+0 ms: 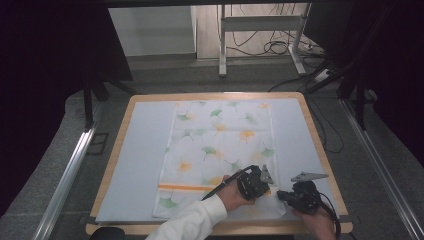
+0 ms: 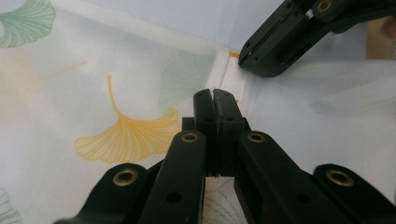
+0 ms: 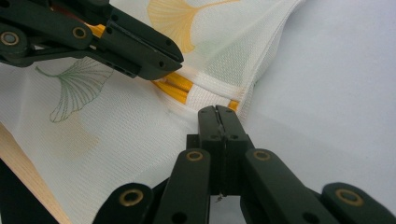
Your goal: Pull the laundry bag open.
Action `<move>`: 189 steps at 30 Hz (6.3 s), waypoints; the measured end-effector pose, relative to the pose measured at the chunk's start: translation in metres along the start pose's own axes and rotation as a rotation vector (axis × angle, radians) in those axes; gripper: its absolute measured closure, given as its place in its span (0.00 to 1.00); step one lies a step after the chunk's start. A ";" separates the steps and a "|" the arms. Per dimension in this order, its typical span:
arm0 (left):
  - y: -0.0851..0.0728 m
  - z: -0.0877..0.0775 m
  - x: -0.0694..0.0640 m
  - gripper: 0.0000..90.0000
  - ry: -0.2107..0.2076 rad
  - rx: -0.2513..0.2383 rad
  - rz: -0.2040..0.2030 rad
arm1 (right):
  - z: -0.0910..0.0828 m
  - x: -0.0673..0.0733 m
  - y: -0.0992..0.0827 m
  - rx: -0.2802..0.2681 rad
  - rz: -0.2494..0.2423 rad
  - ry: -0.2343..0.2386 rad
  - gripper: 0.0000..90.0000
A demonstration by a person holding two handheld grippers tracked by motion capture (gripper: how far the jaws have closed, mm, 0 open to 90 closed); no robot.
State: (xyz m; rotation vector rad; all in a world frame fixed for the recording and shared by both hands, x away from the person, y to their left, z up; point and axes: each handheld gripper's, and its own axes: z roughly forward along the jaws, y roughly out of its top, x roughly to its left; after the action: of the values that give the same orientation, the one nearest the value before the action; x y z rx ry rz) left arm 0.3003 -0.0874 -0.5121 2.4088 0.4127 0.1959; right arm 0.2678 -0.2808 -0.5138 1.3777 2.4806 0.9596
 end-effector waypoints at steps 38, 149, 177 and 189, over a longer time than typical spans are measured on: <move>-0.002 -0.002 -0.001 1.00 0.023 0.020 0.020 | 0.009 -0.002 0.011 -0.025 0.051 -0.002 1.00; 0.006 -0.003 0.022 1.00 -0.047 0.113 -0.179 | 0.008 0.001 0.010 -0.025 -0.005 -0.018 1.00; -0.012 -0.010 0.029 1.00 -0.107 0.120 -0.238 | 0.008 0.001 0.010 -0.029 -0.017 -0.017 1.00; -0.018 -0.015 0.031 1.00 -0.103 0.121 -0.246 | 0.008 0.001 0.009 -0.027 -0.014 -0.018 1.00</move>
State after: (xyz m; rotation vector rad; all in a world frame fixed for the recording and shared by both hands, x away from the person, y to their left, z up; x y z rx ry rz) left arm 0.3211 -0.0547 -0.5115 2.4457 0.6843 -0.0636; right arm 0.2772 -0.2726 -0.5143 1.3524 2.4521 0.9705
